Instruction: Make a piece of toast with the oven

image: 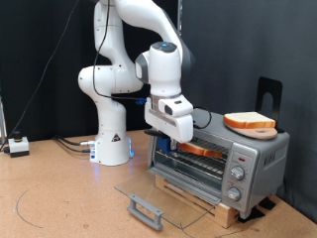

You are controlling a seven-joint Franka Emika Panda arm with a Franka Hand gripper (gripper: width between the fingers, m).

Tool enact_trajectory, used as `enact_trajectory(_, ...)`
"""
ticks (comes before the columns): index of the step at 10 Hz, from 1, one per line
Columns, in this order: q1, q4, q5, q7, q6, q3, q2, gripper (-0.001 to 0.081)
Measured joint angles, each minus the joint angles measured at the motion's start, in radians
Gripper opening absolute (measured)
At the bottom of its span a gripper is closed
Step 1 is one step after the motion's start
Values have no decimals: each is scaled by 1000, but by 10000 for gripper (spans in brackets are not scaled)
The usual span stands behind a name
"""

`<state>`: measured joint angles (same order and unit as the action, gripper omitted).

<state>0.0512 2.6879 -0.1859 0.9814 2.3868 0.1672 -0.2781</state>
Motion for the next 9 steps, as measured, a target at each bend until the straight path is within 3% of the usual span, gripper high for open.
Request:
enact_trajectory(5, 58, 15, 57, 115, 68, -43, 51, 397)
enact_trajectory(9, 73, 15, 57, 151, 78, -68, 62, 397)
